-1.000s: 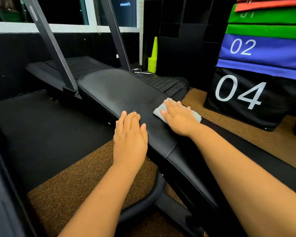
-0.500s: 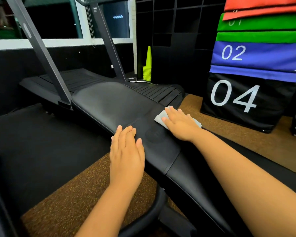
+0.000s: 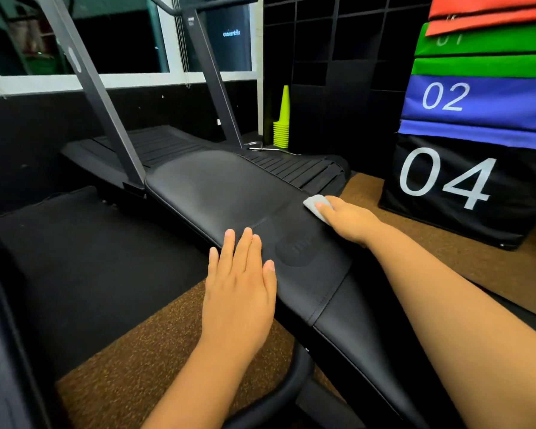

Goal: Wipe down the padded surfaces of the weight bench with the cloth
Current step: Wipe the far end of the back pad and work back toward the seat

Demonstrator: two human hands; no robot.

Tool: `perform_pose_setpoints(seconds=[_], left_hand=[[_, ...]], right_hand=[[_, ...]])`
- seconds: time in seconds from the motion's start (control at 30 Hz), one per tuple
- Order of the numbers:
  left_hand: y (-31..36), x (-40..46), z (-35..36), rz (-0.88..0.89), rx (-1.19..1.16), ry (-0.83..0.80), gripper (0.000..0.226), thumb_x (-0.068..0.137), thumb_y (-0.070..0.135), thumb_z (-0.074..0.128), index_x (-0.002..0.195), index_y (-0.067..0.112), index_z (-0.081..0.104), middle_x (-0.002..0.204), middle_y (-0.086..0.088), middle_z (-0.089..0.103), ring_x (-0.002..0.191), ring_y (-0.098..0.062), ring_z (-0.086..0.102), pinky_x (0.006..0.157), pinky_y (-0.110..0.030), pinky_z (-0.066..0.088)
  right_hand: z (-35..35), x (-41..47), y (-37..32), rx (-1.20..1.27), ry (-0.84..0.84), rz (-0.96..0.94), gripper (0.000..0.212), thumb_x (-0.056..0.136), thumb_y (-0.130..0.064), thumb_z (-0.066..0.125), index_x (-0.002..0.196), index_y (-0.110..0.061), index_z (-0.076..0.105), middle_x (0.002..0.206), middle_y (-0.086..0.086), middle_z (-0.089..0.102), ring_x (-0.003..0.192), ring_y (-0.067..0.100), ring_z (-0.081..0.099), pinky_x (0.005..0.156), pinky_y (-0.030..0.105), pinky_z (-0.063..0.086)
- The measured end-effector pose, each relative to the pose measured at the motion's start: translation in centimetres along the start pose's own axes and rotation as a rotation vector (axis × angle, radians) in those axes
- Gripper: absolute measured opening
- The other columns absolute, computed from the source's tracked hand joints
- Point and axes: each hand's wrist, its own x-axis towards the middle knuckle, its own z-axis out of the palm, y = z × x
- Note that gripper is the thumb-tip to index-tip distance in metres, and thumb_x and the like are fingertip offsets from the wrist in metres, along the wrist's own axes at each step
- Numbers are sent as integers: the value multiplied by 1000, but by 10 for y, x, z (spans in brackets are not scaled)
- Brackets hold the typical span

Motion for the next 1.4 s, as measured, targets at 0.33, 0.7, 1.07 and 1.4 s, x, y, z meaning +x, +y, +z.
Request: perform_pose_setpoints(seconds=[0.33, 0.7, 1.07, 1.4], left_hand=[[5, -1, -3, 14, -43, -41, 74, 93, 48, 3, 153, 11, 24, 163, -3, 15, 151, -21, -2, 117, -35, -3], [4, -2, -1, -2, -45, -29, 71, 96, 47, 7, 151, 9, 30, 161, -5, 21, 151, -22, 5, 118, -36, 1], [4, -2, -1, -18, -83, -31, 71, 95, 49, 8, 153, 12, 25, 163, -1, 15, 151, -16, -3, 118, -33, -4], [4, -3, -3, -9, -87, -34, 73, 94, 49, 2, 154, 13, 20, 163, -1, 10, 151, -17, -6, 118, -33, -8]], right_hand=[[-7, 4, -19, 49, -9, 267, 79, 95, -63, 13, 148, -9, 36, 155, 14, 33, 142, 30, 32, 117, 43, 21], [0, -1, -9, -1, 7, 163, 65, 97, -56, 5, 151, -24, 25, 153, 7, 36, 137, 32, 38, 111, 49, 28], [25, -4, -43, -83, 78, -39, 58, 98, -51, 15, 147, -21, 24, 159, -2, 19, 143, 34, 21, 113, 58, 13], [8, 6, -28, -28, 52, 114, 62, 91, -52, 9, 140, -23, 34, 141, 8, 44, 125, 37, 44, 101, 54, 33]])
